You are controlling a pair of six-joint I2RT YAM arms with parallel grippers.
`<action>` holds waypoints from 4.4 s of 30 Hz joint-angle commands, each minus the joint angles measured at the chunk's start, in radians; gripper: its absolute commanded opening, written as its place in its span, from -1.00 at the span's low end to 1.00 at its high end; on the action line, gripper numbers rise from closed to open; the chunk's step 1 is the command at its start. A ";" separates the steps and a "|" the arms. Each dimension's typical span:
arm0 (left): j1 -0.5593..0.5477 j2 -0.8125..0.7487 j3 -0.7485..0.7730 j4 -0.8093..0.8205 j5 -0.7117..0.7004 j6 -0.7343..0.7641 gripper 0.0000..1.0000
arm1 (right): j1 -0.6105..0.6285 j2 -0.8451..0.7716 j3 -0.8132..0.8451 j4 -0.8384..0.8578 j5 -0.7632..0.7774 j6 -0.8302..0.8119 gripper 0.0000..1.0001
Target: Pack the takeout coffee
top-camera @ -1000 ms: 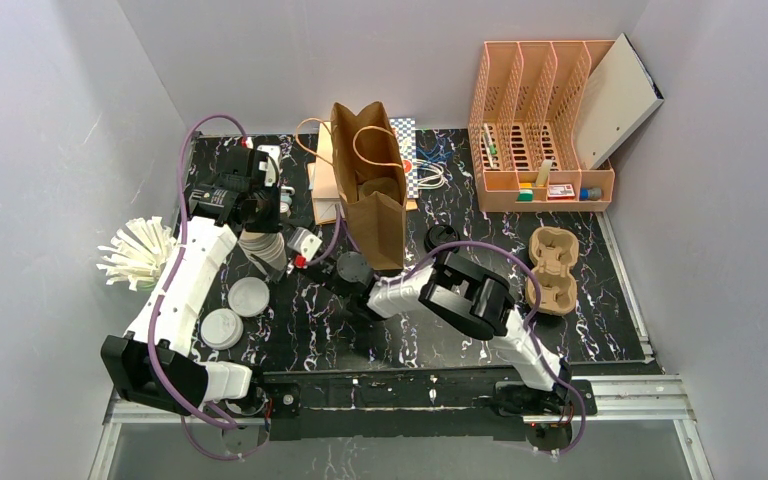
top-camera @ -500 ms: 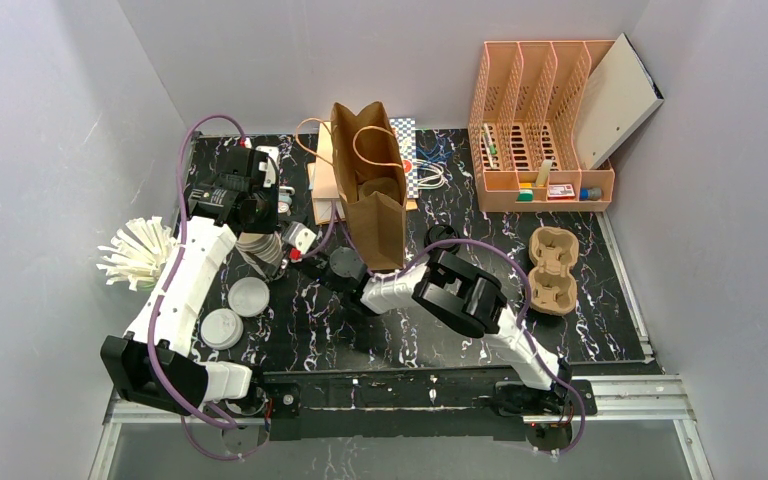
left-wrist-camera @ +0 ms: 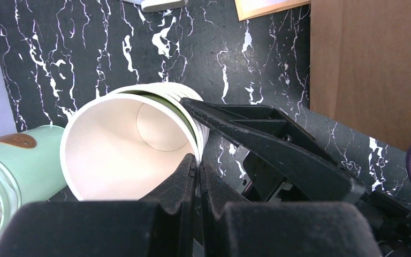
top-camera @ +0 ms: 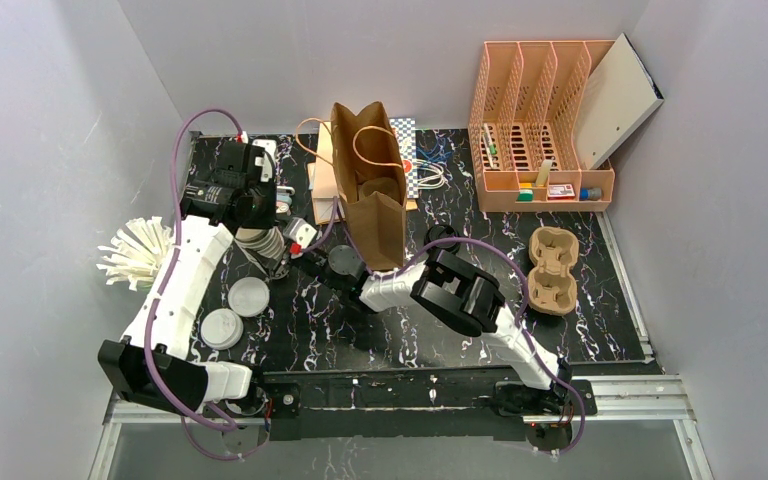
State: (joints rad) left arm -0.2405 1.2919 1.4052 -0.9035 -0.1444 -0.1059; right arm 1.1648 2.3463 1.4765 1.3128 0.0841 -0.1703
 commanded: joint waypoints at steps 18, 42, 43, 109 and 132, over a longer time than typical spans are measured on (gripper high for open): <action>-0.007 0.015 0.428 -0.189 -0.069 0.016 -1.00 | -0.011 -0.004 0.009 -0.018 0.033 0.022 0.69; -0.007 -0.272 0.253 -0.044 0.094 -0.020 -1.00 | 0.114 -0.485 -0.321 -0.188 0.188 -0.116 0.96; -0.007 -0.274 0.241 -0.046 0.119 -0.029 -1.00 | 0.120 -0.518 -0.348 -0.204 0.195 -0.108 0.97; -1.053 -0.186 -0.180 -0.092 -0.654 -0.676 -0.38 | -0.836 -1.332 -0.768 -1.519 -0.098 0.676 0.80; -0.463 -0.308 -0.636 0.295 -0.539 -0.505 -0.43 | -0.836 -1.396 -0.790 -1.481 -0.216 0.696 0.81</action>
State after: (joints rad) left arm -0.7357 1.0359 0.8474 -0.7425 -0.6533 -0.6071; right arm 0.3302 0.9844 0.6933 -0.2089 -0.0952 0.5137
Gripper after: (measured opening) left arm 0.285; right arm 0.906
